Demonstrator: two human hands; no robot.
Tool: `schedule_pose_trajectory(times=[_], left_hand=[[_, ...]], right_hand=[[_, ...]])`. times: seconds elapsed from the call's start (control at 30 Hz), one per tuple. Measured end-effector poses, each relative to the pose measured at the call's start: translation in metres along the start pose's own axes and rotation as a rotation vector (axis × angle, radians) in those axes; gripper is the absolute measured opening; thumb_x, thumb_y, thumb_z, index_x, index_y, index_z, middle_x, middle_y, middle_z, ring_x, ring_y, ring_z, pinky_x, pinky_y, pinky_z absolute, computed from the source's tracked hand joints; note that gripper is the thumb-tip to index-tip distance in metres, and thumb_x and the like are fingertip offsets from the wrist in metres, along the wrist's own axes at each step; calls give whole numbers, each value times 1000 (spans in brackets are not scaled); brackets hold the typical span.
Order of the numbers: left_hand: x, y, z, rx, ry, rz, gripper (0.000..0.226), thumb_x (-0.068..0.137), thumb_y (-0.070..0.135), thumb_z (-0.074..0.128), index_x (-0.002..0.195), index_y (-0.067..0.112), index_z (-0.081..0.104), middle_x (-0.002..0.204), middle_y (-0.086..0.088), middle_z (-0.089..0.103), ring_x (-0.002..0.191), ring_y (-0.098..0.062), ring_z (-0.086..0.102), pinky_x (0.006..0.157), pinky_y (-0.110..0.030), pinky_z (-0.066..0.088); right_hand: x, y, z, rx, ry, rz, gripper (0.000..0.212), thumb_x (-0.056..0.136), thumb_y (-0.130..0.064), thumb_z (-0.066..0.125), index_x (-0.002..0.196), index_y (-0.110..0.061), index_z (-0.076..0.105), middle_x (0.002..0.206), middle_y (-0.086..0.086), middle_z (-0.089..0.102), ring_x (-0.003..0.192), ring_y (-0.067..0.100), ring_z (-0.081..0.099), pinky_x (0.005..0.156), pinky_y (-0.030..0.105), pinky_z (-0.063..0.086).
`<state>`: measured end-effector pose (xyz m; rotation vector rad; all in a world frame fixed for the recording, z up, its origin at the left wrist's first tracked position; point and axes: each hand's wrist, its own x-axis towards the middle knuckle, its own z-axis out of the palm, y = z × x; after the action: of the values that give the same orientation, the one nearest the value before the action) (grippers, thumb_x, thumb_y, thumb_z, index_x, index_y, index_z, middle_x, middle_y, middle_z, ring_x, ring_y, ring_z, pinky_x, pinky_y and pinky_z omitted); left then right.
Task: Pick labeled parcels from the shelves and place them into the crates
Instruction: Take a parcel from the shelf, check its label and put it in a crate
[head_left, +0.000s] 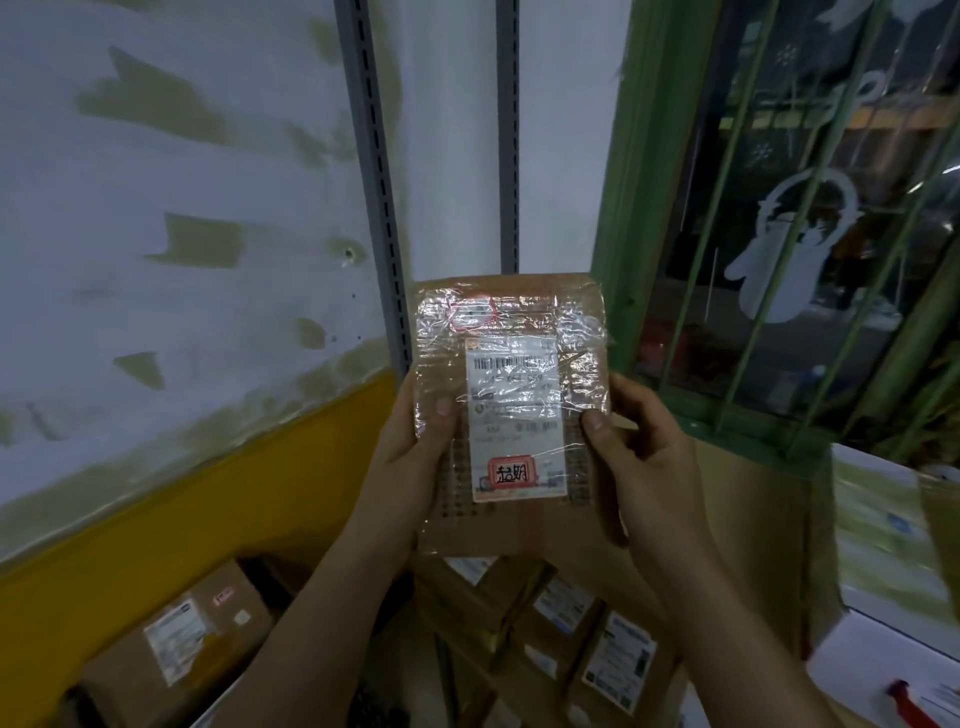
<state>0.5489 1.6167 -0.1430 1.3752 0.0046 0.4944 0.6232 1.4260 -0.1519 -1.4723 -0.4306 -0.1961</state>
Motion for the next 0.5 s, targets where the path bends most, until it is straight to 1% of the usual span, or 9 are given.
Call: schedule_pose_trajectory(times=[0.07, 0.1, 0.2, 0.27, 0.33, 0.4, 0.5], left_hand=[[-2, 0, -5, -6, 16, 8, 35, 103, 31, 49, 137, 27, 55, 120, -5, 73, 108, -30, 72, 88, -54, 58], [-3, 0, -8, -18, 24, 6, 33, 104, 28, 47, 136, 27, 56, 119, -4, 74, 108, -30, 72, 85, -52, 59], [-8, 3, -21, -74, 60, -39, 28, 106, 24, 45, 130, 23, 58, 110, -2, 77, 98, -26, 75, 70, -38, 62], [-12, 7, -32, -87, 88, -66, 23, 106, 25, 46, 123, 25, 61, 104, -1, 78, 92, -25, 76, 65, -36, 62], [-15, 12, -47, -66, 118, -68, 21, 105, 26, 47, 118, 27, 62, 104, -2, 78, 93, -26, 76, 68, -39, 62], [-19, 17, -64, -39, 156, -66, 22, 105, 28, 47, 121, 26, 63, 107, -2, 78, 96, -26, 76, 71, -40, 62], [-29, 25, -95, -16, 231, -61, 26, 104, 31, 49, 125, 23, 62, 110, -3, 77, 100, -26, 75, 83, -46, 58]], right_hand=[[-3, -1, 6, 1, -4, -1, 36, 87, -40, 69, 122, -50, 65, 126, -9, 69, 111, 23, 68, 90, 53, 58], [-4, -2, 10, 6, -9, -2, 37, 86, -41, 70, 121, -50, 65, 126, -9, 69, 111, 23, 68, 89, 53, 58], [-9, -5, 23, 13, -19, -18, 39, 84, -43, 71, 122, -47, 66, 126, -10, 69, 110, 22, 69, 91, 53, 57], [-11, -7, 35, 20, -20, -33, 39, 85, -41, 71, 124, -44, 66, 125, -12, 69, 110, 21, 68, 91, 54, 57], [-14, -7, 51, 29, -34, -39, 38, 90, -33, 72, 127, -40, 65, 123, -14, 69, 111, 19, 67, 92, 53, 57], [-17, -7, 69, 21, -49, -31, 39, 93, -26, 70, 131, -34, 64, 123, -17, 68, 111, 14, 66, 92, 52, 57], [-24, -9, 104, 41, -96, -16, 39, 92, -30, 70, 130, -33, 63, 121, -18, 68, 110, 12, 66, 91, 51, 58]])
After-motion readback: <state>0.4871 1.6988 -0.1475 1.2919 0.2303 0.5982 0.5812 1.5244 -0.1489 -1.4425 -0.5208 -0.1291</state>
